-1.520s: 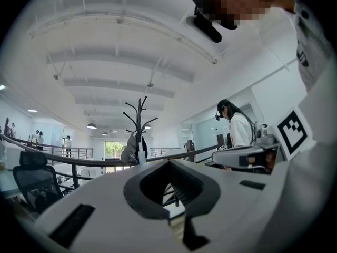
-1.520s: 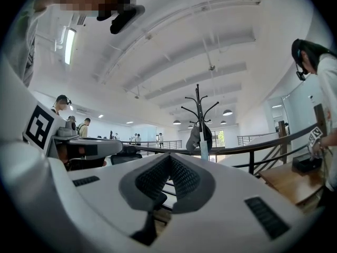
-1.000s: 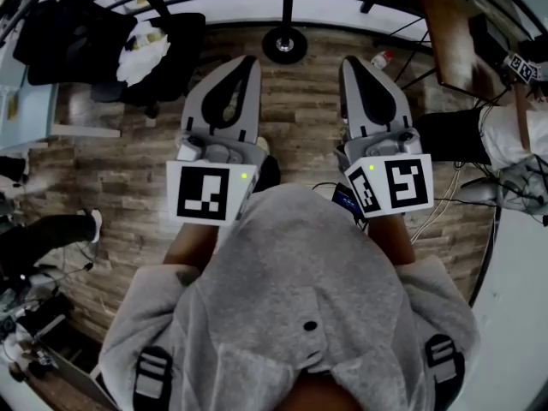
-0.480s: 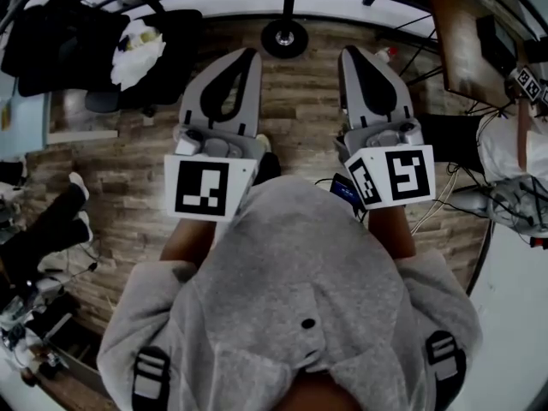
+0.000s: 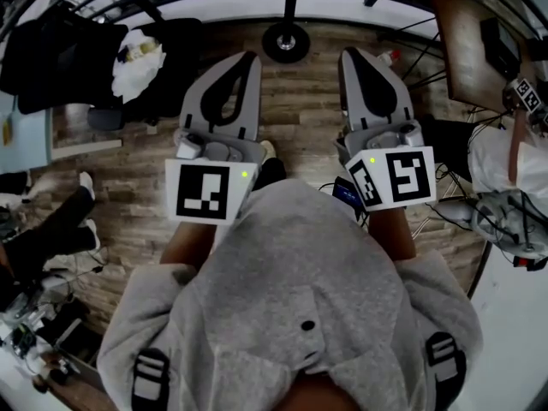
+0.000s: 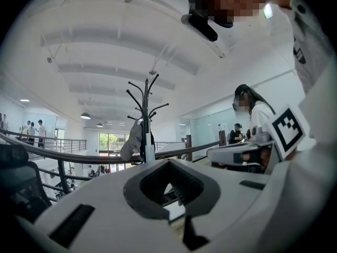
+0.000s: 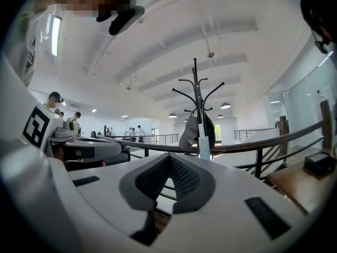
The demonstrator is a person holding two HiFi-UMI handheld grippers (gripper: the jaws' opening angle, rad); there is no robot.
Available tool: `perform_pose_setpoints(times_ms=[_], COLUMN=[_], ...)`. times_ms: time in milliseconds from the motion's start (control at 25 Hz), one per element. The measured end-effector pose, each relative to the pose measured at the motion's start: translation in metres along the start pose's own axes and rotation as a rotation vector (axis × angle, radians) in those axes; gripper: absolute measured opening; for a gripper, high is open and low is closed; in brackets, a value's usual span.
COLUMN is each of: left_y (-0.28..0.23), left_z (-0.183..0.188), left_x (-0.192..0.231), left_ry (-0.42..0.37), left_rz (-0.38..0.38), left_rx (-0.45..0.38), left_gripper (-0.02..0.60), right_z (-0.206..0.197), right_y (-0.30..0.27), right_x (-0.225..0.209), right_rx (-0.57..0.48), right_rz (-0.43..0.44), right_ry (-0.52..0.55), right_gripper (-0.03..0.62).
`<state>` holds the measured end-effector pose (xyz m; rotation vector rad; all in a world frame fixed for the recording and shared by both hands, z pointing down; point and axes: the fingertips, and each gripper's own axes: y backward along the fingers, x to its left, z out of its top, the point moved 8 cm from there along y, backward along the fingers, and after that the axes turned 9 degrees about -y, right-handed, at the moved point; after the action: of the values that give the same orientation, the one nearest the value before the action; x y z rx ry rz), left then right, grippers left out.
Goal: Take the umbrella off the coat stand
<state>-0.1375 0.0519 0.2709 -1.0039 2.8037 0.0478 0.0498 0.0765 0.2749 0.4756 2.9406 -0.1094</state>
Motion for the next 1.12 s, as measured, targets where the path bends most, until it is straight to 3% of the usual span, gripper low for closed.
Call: perform_pose_setpoints(times_ms=[520, 1120], left_y=[-0.04, -0.054], left_z=[0.013, -0.011], left_x=[0.045, 0.096], left_ry=[0.023, 0.044], left_rz=[-0.038, -0.041], left_rx=[-0.012, -0.025], left_gripper=[0.011, 0.011], right_z=[0.026, 0.019], right_y=[-0.052, -0.104], right_x=[-0.008, 0.01], right_rx=[0.004, 0.012], right_rz=[-0.047, -0.068], right_ry=[-0.001, 0.023], right_gripper=[0.014, 0.014])
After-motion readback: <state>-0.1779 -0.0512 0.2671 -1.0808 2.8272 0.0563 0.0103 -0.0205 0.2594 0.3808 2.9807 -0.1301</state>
